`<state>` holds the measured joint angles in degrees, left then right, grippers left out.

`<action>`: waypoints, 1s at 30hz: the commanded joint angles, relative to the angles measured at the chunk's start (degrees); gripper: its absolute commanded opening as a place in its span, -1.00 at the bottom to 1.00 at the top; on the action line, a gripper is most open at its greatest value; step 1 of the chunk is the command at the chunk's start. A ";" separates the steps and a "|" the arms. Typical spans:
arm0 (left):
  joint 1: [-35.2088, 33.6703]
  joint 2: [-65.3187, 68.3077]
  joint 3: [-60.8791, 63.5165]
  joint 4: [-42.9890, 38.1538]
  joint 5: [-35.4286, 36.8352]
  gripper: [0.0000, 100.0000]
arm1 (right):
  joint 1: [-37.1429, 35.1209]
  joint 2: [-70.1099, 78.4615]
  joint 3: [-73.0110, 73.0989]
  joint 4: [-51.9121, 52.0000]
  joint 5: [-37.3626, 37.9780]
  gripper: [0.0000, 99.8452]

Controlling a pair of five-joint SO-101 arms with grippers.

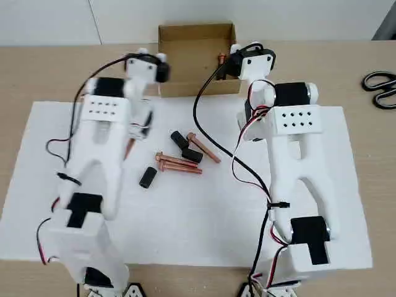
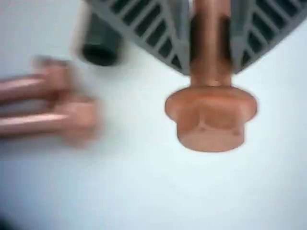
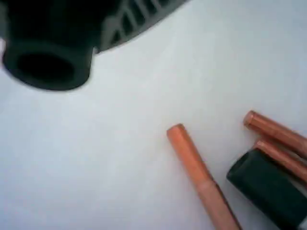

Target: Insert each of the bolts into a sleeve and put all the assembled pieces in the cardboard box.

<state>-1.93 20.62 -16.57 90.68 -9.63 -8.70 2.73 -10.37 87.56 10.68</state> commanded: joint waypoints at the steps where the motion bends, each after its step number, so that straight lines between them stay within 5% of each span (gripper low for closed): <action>1: -5.01 2.81 -2.07 -2.90 -1.58 -0.97 | 0.40 -3.38 -0.18 -0.84 0.18 -0.99; 24: -4.57 14.07 -2.24 -10.46 -1.49 -0.82 | 0.31 -3.38 -0.18 -1.10 0.26 -0.99; 30: -4.57 13.98 -2.33 -10.81 -1.41 -0.95 | 0.22 -3.38 -0.18 -1.10 0.26 -0.99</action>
<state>-7.03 34.95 -16.92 81.54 -11.03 -8.70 2.73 -10.37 87.56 10.68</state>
